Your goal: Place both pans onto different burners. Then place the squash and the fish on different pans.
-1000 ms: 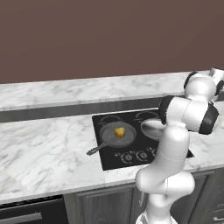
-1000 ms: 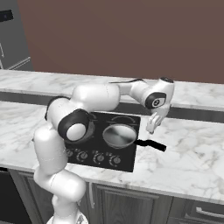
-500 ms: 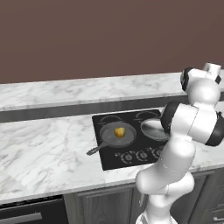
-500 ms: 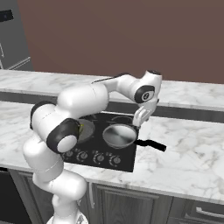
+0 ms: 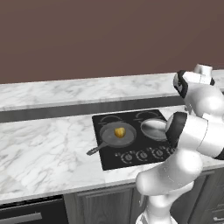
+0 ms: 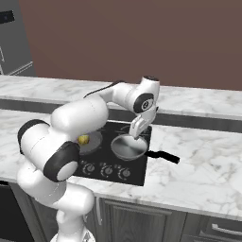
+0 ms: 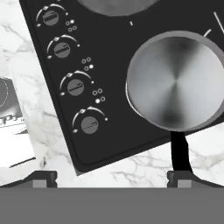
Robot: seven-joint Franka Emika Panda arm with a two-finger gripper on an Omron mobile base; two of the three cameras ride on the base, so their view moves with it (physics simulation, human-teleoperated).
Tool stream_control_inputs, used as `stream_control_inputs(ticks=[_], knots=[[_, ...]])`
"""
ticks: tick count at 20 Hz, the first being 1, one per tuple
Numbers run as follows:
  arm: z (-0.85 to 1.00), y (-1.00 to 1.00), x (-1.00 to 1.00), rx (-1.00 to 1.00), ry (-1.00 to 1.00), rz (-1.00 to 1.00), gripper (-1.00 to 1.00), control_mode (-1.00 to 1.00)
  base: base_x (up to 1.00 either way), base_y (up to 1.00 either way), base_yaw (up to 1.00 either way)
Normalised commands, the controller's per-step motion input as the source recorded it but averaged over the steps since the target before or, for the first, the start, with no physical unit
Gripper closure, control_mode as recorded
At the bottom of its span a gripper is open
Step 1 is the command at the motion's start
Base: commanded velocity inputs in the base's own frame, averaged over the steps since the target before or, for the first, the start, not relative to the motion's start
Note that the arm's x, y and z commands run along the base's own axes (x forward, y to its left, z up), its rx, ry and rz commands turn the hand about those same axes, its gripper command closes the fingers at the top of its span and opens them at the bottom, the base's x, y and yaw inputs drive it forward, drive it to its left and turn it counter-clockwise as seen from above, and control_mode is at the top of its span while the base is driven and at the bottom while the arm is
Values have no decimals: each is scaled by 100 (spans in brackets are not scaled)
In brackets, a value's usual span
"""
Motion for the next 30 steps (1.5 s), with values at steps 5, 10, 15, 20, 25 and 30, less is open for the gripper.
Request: stream_control_inputs(ticks=[5, 10, 15, 20, 25, 30], knots=[[0, 41, -2, 0, 0, 6, -100, -100, 0, 0, 0], [0, 7, -2, 0, 1, 5, -100, 100, -7, 0, 4], [0, 0, 0, 0, 0, 0, -100, 100, -34, -45, 7], [0, 0, 0, 0, 0, 0, -100, 100, -32, -75, 4], [0, 0, 0, 0, 0, 0, -100, 100, -13, -60, 0], [0, 0, 0, 0, 0, 0, -100, 100, 0, -59, -3]])
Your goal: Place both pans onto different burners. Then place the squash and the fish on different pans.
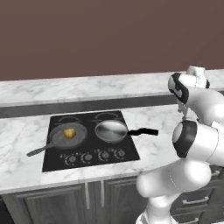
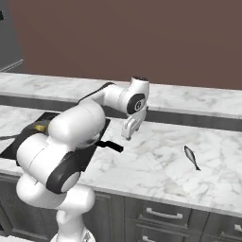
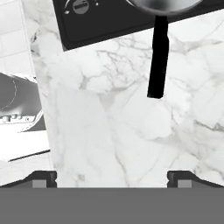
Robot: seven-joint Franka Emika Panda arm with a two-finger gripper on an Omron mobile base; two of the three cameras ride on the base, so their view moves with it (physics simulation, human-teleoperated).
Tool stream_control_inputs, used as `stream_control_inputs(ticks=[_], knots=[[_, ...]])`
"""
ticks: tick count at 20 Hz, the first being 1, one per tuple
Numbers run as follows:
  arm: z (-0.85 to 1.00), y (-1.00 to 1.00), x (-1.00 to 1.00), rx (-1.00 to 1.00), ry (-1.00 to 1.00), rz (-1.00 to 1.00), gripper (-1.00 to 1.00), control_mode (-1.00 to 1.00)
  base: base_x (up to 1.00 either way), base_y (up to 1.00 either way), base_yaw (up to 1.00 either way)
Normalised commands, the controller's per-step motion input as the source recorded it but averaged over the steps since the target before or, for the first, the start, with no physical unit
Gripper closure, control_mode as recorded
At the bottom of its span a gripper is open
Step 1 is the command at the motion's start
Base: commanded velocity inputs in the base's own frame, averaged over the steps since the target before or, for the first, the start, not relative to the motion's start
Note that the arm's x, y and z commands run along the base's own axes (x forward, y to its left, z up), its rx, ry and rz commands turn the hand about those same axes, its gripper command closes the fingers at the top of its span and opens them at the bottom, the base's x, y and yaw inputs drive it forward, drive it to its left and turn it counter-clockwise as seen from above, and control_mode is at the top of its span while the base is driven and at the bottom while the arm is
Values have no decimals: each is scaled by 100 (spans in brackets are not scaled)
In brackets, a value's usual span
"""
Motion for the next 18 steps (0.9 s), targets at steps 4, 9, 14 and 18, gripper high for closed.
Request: stream_control_inputs(ticks=[4, 9, 14, 18], knots=[[0, 0, 0, 0, 0, 0, -100, 100, 0, -48, -4], [0, 0, 0, 0, 0, 0, -100, 100, 0, -44, -11], [0, 0, 0, 0, 0, 0, -100, 100, 0, -39, -13], [0, 0, 0, 0, 0, 0, -100, 100, 3, -32, -11]])
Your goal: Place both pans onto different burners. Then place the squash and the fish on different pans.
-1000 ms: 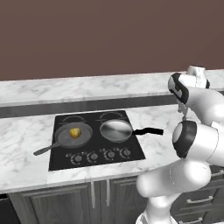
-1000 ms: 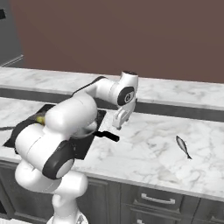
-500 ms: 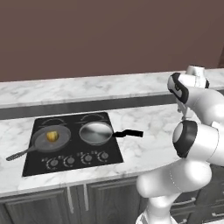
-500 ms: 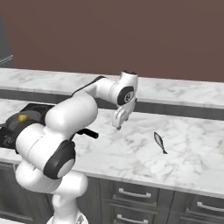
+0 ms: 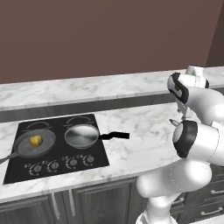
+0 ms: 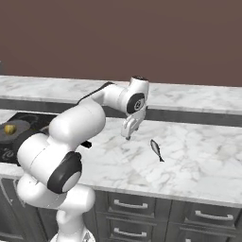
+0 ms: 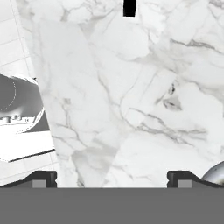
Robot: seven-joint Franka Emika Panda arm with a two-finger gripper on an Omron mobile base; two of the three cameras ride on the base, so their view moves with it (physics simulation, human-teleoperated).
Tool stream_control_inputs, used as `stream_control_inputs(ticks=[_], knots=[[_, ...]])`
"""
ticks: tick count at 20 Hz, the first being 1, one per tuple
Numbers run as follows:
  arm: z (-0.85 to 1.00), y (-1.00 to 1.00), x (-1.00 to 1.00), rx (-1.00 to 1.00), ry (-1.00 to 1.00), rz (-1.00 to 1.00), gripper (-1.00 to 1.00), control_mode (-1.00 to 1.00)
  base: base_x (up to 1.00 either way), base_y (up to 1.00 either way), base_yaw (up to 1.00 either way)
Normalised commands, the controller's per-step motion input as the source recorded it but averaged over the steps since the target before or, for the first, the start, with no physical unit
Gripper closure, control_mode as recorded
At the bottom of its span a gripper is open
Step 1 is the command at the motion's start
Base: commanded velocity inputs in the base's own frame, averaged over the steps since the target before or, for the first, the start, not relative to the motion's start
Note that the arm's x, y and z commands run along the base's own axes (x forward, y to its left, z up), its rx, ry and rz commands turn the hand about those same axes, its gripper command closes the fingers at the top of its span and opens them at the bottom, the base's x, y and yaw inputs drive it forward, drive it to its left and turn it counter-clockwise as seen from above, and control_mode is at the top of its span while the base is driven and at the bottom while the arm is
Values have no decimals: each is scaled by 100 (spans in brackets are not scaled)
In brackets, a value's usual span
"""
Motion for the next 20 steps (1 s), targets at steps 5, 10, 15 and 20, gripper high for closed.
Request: stream_control_inputs(ticks=[5, 10, 15, 20], knots=[[0, -8, 8, 0, 0, -6, -100, -100, 7, -13, -8], [0, -16, 33, 0, 0, -16, -100, -100, 0, 0, 0], [0, -12, 52, 0, 0, -14, -100, -100, 0, 0, 0], [0, -32, 54, 0, 0, -15, -100, -100, 0, 0, 0]])
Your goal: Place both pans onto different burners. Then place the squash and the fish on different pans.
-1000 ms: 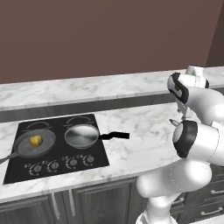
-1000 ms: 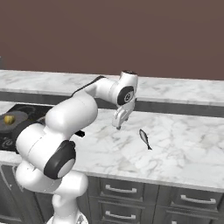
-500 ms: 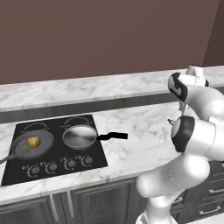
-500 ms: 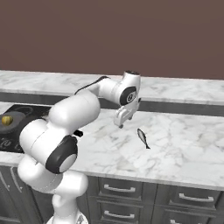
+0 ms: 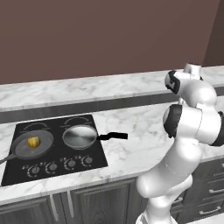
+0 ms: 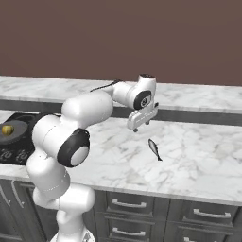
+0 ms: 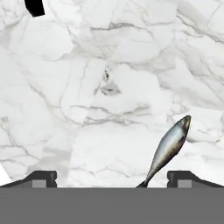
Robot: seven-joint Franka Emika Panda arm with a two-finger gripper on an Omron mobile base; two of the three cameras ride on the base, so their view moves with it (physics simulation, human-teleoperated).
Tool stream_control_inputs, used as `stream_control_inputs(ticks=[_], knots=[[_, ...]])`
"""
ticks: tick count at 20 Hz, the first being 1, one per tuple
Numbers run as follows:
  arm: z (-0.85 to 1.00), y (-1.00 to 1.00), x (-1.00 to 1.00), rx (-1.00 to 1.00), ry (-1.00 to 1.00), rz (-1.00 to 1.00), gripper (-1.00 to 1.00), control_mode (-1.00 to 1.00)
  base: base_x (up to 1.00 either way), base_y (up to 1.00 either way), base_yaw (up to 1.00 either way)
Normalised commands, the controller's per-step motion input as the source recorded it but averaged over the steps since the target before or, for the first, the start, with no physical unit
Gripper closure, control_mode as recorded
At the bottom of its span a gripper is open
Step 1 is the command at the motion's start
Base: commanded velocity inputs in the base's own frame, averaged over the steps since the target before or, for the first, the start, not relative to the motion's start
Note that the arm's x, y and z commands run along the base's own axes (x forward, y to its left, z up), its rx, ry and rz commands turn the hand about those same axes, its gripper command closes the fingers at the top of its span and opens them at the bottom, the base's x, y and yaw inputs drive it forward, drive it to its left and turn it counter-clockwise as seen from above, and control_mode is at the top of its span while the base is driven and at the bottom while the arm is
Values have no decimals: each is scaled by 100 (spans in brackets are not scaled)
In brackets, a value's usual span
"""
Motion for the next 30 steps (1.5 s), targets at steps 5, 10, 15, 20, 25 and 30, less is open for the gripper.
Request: stream_control_inputs(ticks=[5, 10, 15, 20, 25, 30], knots=[[-1, -35, 35, 0, 1, -13, -100, -100, 0, 0, 0], [-17, -30, 14, 0, 0, -9, -100, -100, 0, 0, 0], [-22, -9, 7, 0, 1, -11, -100, -100, 0, 0, 0], [-28, 0, 7, 0, 0, -12, -100, -100, 0, 0, 0], [-32, 0, 3, 0, 0, -11, -100, -100, 0, 0, 0], [-42, 0, 0, 0, 0, -7, -100, -100, 0, 0, 0]])
